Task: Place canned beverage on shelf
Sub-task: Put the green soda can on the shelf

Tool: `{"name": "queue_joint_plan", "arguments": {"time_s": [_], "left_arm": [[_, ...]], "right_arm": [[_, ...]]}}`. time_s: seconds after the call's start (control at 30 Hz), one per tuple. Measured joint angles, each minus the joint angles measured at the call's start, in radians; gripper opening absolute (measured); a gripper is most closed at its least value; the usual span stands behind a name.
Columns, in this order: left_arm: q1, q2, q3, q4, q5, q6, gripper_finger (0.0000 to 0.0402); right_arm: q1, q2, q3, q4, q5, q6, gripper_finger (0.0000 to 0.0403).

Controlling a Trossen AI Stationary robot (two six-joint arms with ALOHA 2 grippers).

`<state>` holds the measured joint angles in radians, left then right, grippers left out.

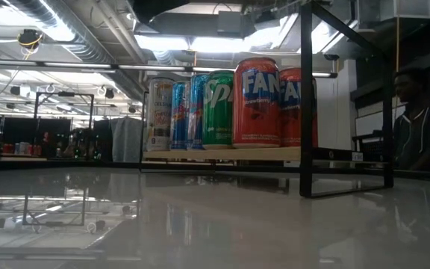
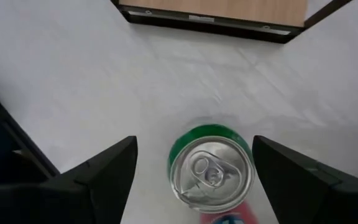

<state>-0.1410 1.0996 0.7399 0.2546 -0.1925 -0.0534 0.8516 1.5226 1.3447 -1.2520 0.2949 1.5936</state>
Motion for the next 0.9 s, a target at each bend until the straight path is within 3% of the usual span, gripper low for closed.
{"name": "queue_joint_plan", "arguments": {"time_s": [0.9], "left_arm": [[0.000,0.000,0.000,0.000,0.000,-0.023,0.0354]], "right_arm": [[-0.001,0.119,0.000,-0.051,-0.105,-0.027,0.0308]]}}
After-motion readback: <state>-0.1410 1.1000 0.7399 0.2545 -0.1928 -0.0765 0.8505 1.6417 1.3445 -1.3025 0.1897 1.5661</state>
